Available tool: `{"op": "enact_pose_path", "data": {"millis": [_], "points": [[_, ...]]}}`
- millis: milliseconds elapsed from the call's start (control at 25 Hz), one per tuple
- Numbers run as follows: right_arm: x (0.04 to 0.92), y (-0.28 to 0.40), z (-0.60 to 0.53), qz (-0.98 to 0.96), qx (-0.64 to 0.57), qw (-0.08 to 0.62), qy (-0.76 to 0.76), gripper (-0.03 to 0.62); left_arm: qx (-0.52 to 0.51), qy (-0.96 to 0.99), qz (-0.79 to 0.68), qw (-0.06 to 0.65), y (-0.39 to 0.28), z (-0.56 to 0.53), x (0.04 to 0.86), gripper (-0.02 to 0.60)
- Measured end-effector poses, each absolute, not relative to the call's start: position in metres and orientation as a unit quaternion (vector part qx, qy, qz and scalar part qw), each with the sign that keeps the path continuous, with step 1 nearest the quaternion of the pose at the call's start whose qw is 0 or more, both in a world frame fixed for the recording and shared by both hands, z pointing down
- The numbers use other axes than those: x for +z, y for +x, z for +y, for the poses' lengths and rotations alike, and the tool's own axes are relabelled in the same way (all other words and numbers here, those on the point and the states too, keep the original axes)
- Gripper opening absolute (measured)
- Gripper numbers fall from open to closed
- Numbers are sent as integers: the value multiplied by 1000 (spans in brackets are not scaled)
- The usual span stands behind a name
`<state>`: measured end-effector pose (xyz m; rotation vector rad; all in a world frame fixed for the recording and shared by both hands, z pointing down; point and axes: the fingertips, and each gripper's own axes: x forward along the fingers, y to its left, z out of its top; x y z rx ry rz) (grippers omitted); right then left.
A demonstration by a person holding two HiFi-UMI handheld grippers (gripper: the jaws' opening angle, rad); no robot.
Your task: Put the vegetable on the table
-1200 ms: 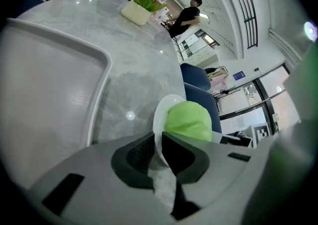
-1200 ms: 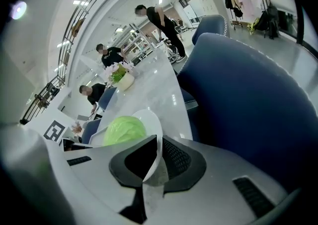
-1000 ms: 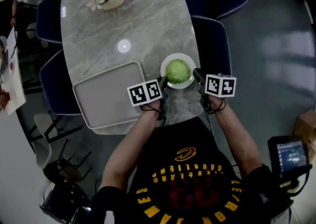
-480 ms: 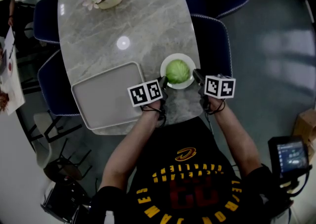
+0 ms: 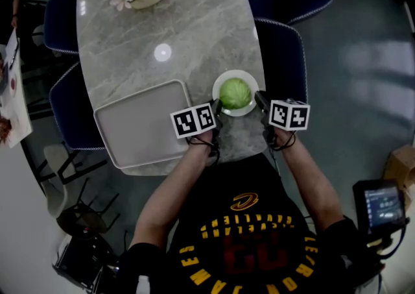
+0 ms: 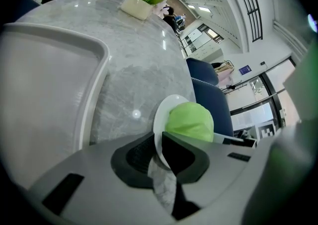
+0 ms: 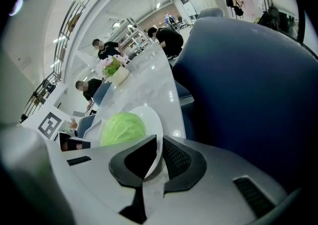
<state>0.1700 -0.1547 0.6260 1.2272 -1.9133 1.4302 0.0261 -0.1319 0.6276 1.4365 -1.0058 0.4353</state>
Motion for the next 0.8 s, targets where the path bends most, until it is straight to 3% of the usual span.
{"op": "enact_pose_path", "data": {"millis": [480,800], "points": [[627,172,-154,-695,485,253,467,41,197,620,-444,616,24,-134,629,38],[607,178,-160,-704,432,246,507,41,198,624,-499,569,1,-145,618,37]]}}
